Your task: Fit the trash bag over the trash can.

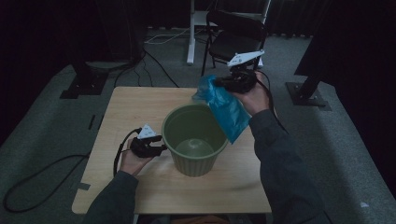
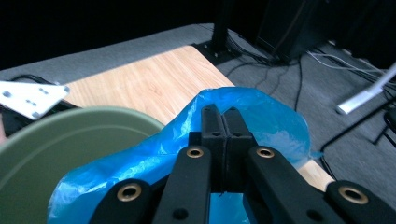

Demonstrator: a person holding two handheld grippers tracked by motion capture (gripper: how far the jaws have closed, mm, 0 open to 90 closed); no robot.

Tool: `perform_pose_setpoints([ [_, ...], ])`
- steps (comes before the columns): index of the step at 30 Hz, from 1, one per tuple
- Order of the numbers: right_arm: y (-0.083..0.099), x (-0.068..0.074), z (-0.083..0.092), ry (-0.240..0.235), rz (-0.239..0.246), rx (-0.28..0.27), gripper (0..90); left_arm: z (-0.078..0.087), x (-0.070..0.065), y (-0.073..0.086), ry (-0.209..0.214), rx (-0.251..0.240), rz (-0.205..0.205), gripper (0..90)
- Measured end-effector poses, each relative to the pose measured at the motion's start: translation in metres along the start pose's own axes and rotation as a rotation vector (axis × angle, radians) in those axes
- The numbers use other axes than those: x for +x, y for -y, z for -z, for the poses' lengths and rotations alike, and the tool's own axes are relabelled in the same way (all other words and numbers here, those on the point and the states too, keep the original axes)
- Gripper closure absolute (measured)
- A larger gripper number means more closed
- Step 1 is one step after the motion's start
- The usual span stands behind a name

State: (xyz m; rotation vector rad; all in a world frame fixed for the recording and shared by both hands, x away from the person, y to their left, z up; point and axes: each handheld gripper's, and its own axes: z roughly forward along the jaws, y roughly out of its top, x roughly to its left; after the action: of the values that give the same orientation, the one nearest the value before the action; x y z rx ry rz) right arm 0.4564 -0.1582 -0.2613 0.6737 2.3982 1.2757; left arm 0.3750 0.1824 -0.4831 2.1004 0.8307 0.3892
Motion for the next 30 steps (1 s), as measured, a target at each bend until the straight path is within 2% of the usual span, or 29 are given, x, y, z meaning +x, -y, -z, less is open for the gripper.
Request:
perform_pose_setpoints([
  [7,-0.022,0.018,-0.013,-0.056,0.017,-0.032,90.0,-0.001,-0.003,-0.002,0.006,-0.002,-0.007,49.2],
  [15,-0.04,0.046,-0.034,-0.109,0.07,-0.046,90.0,0.001,-0.003,-0.003,0.008,-0.011,-0.011,49.0],
  [20,-0.031,0.056,-0.043,-0.12,0.092,-0.015,90.0,0.002,-0.001,-0.003,0.005,-0.014,-0.008,48.8],
  [26,-0.018,0.067,-0.049,-0.103,0.135,0.033,89.9,0.003,-0.001,-0.003,0.001,-0.014,-0.007,48.7],
  [30,-0.015,0.072,-0.05,-0.098,0.147,0.036,90.0,0.003,-0.001,-0.003,-0.001,-0.015,-0.006,48.7],
])
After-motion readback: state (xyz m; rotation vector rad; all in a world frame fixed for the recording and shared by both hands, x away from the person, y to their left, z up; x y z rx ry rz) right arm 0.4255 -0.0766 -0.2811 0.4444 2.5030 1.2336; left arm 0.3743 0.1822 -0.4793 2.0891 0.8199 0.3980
